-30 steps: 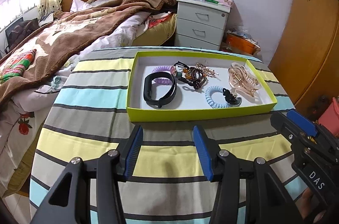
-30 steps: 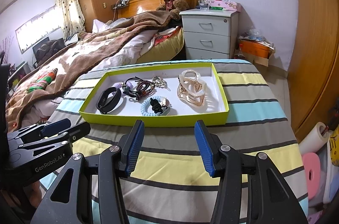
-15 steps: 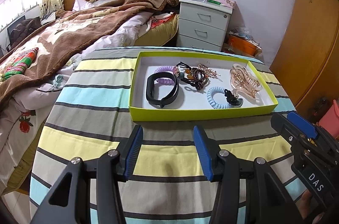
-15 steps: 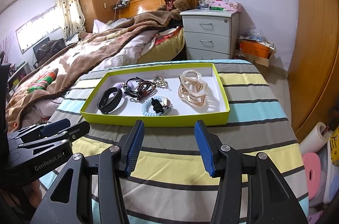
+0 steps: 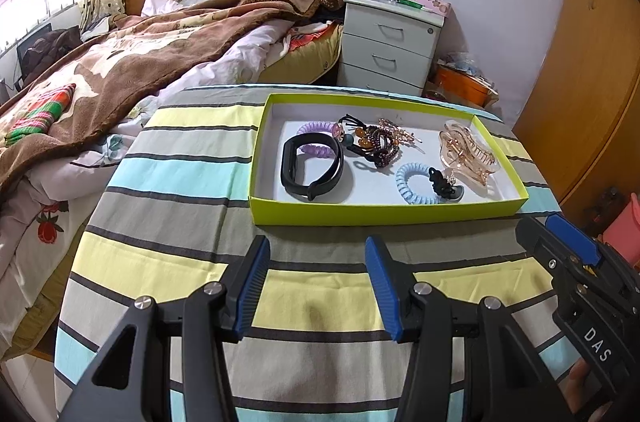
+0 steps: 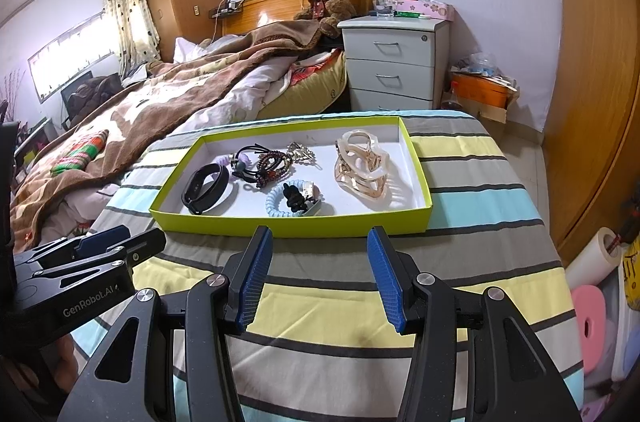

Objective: Organize jewelry

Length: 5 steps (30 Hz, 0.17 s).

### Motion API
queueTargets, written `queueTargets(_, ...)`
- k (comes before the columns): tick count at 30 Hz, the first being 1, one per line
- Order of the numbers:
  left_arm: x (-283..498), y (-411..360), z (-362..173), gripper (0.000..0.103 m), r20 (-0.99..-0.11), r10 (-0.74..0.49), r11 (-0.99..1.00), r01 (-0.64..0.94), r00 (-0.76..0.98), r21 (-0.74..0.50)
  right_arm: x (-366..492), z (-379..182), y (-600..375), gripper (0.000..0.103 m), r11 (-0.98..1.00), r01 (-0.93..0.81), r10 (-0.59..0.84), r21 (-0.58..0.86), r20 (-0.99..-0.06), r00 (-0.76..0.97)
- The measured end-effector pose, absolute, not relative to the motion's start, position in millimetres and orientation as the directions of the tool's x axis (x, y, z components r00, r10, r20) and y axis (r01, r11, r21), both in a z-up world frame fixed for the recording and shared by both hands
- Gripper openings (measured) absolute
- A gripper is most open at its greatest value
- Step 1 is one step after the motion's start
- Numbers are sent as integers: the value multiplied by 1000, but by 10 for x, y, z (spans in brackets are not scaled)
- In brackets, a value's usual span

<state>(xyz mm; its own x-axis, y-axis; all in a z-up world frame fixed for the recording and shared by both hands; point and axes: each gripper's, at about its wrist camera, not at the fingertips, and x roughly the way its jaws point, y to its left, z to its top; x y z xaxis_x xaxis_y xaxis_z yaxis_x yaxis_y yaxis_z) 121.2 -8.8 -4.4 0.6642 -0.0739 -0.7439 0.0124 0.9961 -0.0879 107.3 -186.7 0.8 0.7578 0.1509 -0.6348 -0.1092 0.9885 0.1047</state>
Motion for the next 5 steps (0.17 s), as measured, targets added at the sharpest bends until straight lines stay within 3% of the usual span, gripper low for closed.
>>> queueTargets(5, 1204, -87, -45, 52, -743, -66, 996, 5, 666, -84, 1072, 8, -1867, 50, 988, -109, 151, 106, -635, 758)
